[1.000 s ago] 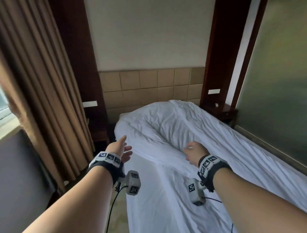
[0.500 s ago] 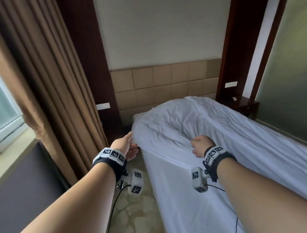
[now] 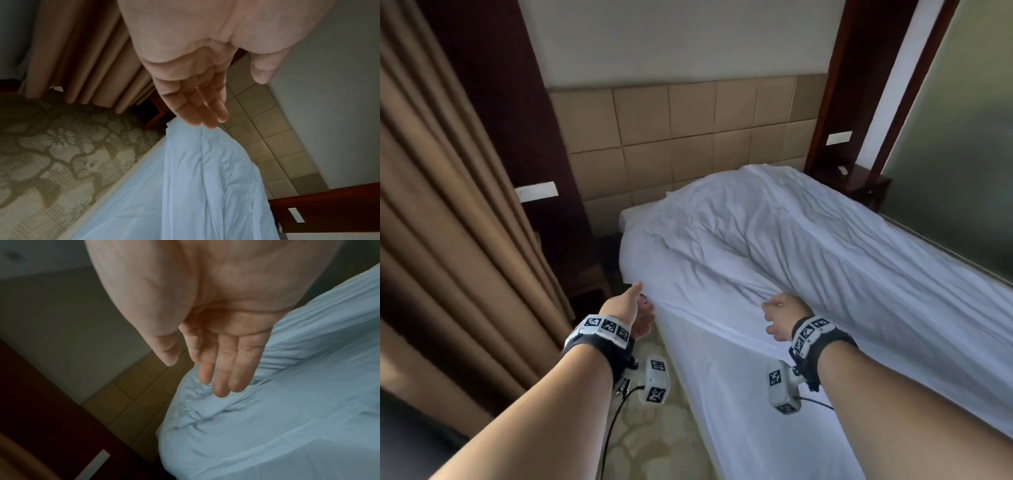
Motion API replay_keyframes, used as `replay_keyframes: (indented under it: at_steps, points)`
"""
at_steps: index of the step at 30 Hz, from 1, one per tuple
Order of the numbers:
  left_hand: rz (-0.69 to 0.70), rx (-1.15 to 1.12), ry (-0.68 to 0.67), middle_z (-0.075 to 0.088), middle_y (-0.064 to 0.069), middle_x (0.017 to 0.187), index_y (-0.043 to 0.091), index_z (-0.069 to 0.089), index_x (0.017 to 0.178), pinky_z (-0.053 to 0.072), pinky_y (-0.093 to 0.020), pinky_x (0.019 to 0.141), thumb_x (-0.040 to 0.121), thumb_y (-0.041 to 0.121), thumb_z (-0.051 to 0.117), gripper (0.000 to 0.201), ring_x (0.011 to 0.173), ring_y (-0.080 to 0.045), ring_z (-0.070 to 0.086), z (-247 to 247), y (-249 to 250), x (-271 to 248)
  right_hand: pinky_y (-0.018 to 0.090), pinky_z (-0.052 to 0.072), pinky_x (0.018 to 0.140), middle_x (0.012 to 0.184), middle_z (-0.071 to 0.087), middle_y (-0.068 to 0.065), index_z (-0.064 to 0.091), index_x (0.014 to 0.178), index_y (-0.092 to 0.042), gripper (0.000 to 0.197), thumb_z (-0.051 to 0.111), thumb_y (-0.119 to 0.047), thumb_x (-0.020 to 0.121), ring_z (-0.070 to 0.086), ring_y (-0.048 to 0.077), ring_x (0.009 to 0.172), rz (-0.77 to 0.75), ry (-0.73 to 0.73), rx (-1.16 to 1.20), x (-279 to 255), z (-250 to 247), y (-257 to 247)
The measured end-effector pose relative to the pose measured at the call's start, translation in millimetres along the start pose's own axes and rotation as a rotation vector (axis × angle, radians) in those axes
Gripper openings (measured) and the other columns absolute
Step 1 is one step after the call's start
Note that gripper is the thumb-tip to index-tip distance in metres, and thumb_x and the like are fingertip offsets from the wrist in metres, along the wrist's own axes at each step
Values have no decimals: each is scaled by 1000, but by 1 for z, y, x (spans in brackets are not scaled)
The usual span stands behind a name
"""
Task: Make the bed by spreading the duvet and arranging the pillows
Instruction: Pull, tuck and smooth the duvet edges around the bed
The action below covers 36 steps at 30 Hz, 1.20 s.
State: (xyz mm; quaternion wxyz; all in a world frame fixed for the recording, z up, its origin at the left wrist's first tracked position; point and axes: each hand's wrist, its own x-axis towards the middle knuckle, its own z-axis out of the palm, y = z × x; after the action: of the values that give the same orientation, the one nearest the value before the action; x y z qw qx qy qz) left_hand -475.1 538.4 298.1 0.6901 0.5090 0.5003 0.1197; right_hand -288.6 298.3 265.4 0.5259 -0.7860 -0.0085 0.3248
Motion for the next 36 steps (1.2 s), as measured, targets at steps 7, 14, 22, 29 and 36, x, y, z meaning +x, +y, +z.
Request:
replay_keyframes:
  at_steps: [7, 14, 22, 29, 36]
  points:
    - [-74, 11, 58, 71, -10, 87, 5, 64, 104, 56, -37, 68, 98, 45, 63, 41, 73, -27, 68, 9, 42, 119, 27, 7, 55, 64, 19, 2, 27, 77, -23, 19, 41, -22, 90, 18, 11, 48, 213, -138, 126, 122, 45, -28]
    - [-79, -22, 70, 68, -9, 80, 8, 62, 98, 55, -36, 71, 100, 43, 61, 36, 71, -26, 64, 2, 117, 199, 31, 12, 55, 71, 25, 5, 32, 73, -23, 21, 42, -26, 91, 23, 15, 57, 243, -149, 110, 204, 98, -112]
    - [-71, 16, -28, 71, -11, 92, 5, 64, 104, 56, -43, 85, 99, 42, 62, 37, 78, -27, 67, -27, 202, 341, 44, 60, 76, 88, 62, 8, 49, 78, -27, 22, 59, -18, 97, 64, 26, 77, 49, 99, -200, 286, 169, -173]
    - [-167, 37, -65, 67, -10, 84, 8, 58, 91, 50, -34, 64, 99, 37, 63, 30, 67, -25, 61, -40, 240, 458, 26, 21, 51, 67, 33, 7, 36, 74, -15, 25, 49, -6, 93, 27, 13, 54, 307, 15, -26, 353, 224, -201]
    - [-316, 91, -136, 68, -10, 88, 10, 59, 91, 47, -33, 58, 97, 38, 65, 29, 70, -25, 65, -5, 217, 552, 35, 53, 64, 91, 68, 14, 61, 99, -7, 15, 55, -21, 101, 64, 27, 67, 321, 100, -203, 426, 258, -177]
